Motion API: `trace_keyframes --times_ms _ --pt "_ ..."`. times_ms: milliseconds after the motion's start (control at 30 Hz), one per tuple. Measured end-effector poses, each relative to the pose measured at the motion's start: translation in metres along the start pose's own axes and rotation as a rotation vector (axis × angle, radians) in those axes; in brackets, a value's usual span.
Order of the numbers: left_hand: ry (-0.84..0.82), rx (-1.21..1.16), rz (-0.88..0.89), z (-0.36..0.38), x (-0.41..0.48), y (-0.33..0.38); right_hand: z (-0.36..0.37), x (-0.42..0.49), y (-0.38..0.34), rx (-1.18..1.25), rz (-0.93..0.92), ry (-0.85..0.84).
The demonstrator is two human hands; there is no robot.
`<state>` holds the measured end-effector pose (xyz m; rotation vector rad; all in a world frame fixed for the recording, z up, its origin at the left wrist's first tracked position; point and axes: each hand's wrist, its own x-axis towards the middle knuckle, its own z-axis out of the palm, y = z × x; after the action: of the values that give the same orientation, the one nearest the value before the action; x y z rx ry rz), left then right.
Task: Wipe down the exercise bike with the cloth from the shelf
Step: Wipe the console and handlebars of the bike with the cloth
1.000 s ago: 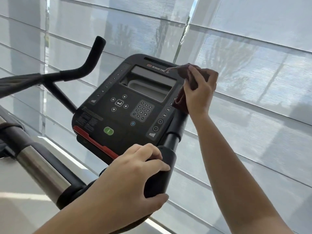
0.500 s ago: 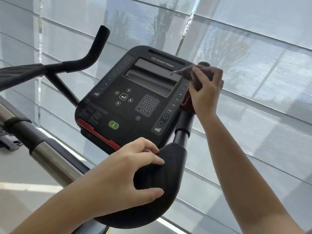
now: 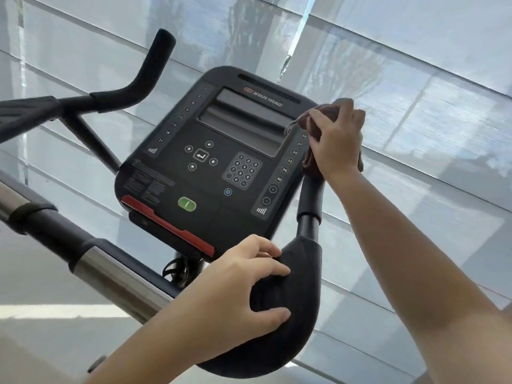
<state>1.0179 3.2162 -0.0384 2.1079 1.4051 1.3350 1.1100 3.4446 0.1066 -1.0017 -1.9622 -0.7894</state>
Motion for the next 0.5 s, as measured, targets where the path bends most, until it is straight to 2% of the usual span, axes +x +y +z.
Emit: trace_keyframes --times_ms 133,233,333,500 --pt "0.017 -0.011 0.042 0.003 0.0 -0.001 0.006 -0.029 -0.015 -0.176 -0.035 -0.187" --pt "0.031 -0.023 0.061 0.004 -0.001 -0.002 0.003 -0.042 -0.013 -0.155 -0.075 -0.282" --pt "0.031 -0.036 0.072 0.004 -0.001 -0.004 -0.008 -0.027 -0.006 -0.116 -0.166 -0.232" --pt "0.027 -0.036 0.086 0.007 0.002 -0.008 -0.013 0.005 0.003 -0.326 -0.249 -0.171"
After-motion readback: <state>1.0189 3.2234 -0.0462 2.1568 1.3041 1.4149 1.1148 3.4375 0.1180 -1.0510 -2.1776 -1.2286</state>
